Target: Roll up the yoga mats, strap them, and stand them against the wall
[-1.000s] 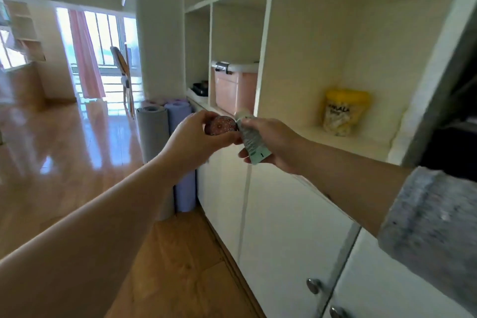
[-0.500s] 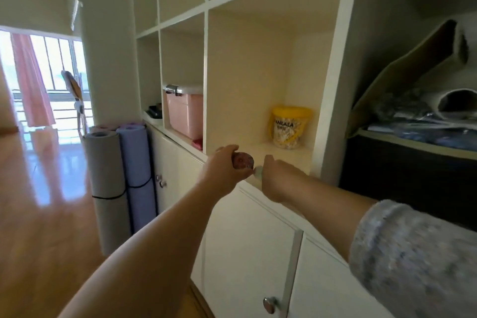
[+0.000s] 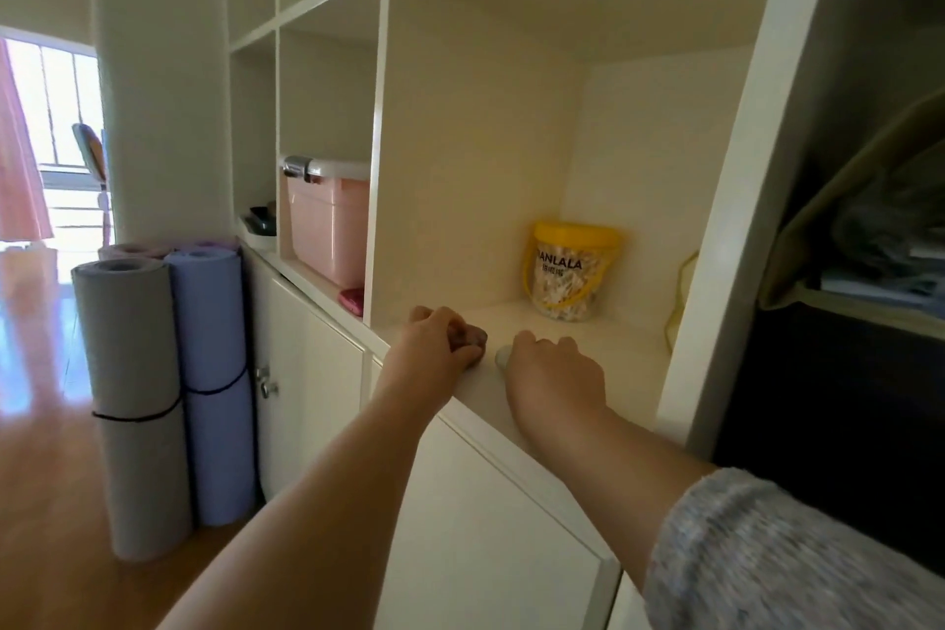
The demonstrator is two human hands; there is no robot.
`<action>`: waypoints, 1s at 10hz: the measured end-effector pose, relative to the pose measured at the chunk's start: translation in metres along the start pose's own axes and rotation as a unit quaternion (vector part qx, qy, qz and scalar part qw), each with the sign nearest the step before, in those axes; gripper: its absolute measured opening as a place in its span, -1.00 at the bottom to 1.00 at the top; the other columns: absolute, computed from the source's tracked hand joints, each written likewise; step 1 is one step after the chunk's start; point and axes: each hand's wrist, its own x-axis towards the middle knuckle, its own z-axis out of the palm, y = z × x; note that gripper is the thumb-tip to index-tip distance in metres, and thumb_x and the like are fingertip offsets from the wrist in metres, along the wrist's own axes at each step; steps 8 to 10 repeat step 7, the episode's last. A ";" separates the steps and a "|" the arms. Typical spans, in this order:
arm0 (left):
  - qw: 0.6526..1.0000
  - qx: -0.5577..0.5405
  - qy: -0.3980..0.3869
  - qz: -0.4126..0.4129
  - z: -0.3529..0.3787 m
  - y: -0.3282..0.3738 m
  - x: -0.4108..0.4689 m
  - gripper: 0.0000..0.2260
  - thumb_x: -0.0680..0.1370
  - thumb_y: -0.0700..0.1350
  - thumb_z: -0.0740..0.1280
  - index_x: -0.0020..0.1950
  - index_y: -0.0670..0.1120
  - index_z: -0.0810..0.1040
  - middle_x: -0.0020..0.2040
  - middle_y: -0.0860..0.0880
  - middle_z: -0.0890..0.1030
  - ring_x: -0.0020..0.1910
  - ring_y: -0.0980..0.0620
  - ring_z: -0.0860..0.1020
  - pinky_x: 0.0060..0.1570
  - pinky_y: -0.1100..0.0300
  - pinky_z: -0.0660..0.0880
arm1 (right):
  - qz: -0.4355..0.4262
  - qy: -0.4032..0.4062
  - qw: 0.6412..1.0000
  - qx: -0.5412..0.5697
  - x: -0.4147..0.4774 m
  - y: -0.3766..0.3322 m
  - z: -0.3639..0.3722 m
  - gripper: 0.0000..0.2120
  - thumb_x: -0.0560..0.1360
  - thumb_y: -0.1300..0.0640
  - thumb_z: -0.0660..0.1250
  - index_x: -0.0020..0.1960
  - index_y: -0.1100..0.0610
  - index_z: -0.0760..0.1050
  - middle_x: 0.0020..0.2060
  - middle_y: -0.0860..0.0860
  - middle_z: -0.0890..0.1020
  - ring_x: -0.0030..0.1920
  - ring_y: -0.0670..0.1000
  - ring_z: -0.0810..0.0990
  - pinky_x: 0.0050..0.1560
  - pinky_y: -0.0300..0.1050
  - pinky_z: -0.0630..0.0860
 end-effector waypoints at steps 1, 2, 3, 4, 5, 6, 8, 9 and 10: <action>0.999 -0.021 0.031 0.009 0.005 -0.001 0.002 -0.86 0.51 -0.16 0.38 0.06 -0.10 0.57 0.03 0.09 0.33 -0.14 0.14 0.46 -0.19 0.32 0.31 | -0.012 -0.007 1.000 0.013 0.002 0.000 0.002 -0.66 0.61 0.28 0.07 0.37 0.20 0.29 0.29 0.14 0.39 0.32 0.16 0.35 0.17 -0.01 0.35; 0.998 0.019 0.054 -0.002 0.007 0.000 0.002 -0.85 0.53 -0.17 0.33 0.07 -0.02 0.59 0.04 0.04 0.38 0.01 0.00 0.49 -0.10 0.24 0.33 | -0.022 -0.022 0.999 0.022 0.003 0.002 0.003 -0.59 0.60 0.28 0.08 0.45 0.15 0.24 0.30 0.14 0.35 0.32 0.16 0.35 0.22 0.00 0.34; 0.998 0.058 0.007 -0.004 0.010 0.000 0.005 -0.65 0.55 -0.24 0.21 0.21 0.14 0.55 0.07 -0.01 0.45 0.03 -0.07 0.50 -0.05 0.14 0.42 | -0.030 -0.035 0.999 0.028 0.000 0.004 0.001 -0.53 0.59 0.28 0.09 0.49 0.10 0.18 0.31 0.13 0.36 0.34 0.15 0.34 0.25 -0.02 0.31; 0.992 0.116 -0.038 -0.002 0.013 -0.001 0.007 -0.51 0.55 -0.28 0.14 0.38 0.17 0.42 0.15 -0.03 0.50 0.10 -0.10 0.51 0.15 0.05 0.45 | -0.024 -0.054 0.998 0.015 -0.003 0.003 0.001 -0.53 0.58 0.29 0.11 0.49 0.18 0.19 0.34 0.14 0.35 0.35 0.15 0.32 0.27 -0.01 0.30; 0.988 0.143 -0.051 0.004 0.009 -0.002 0.005 -0.49 0.57 -0.26 0.12 0.46 0.14 0.33 0.32 0.00 0.49 0.26 -0.08 0.46 0.25 0.05 0.39 | -0.019 -0.082 0.996 0.010 0.000 0.003 0.001 -0.48 0.56 0.28 0.19 0.49 0.17 0.18 0.37 0.13 0.33 0.37 0.15 0.30 0.32 -0.01 0.28; 0.991 0.119 -0.051 0.018 -0.007 -0.006 -0.011 -0.55 0.56 -0.26 0.15 0.40 0.09 0.42 0.33 0.00 0.50 0.31 -0.08 0.44 0.31 0.00 0.37 | -0.027 -0.092 0.995 0.024 -0.005 0.003 0.003 -0.44 0.55 0.24 0.21 0.51 0.10 0.16 0.39 0.12 0.32 0.38 0.14 0.31 0.34 -0.02 0.27; 0.994 0.109 -0.027 0.018 -0.033 -0.006 -0.023 -0.63 0.60 -0.21 0.19 0.39 0.01 0.44 0.37 0.01 0.47 0.36 -0.04 0.41 0.38 0.02 0.31 | -0.024 -0.071 0.997 0.031 -0.004 0.001 -0.013 -0.55 0.56 0.25 0.18 0.44 0.16 0.28 0.34 0.14 0.39 0.33 0.16 0.40 0.26 -0.02 0.35; 0.994 0.109 -0.027 0.018 -0.033 -0.006 -0.023 -0.63 0.60 -0.21 0.19 0.39 0.01 0.44 0.37 0.01 0.47 0.36 -0.04 0.41 0.38 0.02 0.31 | -0.024 -0.071 0.997 0.031 -0.004 0.001 -0.013 -0.55 0.56 0.25 0.18 0.44 0.16 0.28 0.34 0.14 0.39 0.33 0.16 0.40 0.26 -0.02 0.35; 0.994 0.109 -0.027 0.018 -0.033 -0.006 -0.023 -0.63 0.60 -0.21 0.19 0.39 0.01 0.44 0.37 0.01 0.47 0.36 -0.04 0.41 0.38 0.02 0.31 | -0.024 -0.071 0.997 0.031 -0.004 0.001 -0.013 -0.55 0.56 0.25 0.18 0.44 0.16 0.28 0.34 0.14 0.39 0.33 0.16 0.40 0.26 -0.02 0.35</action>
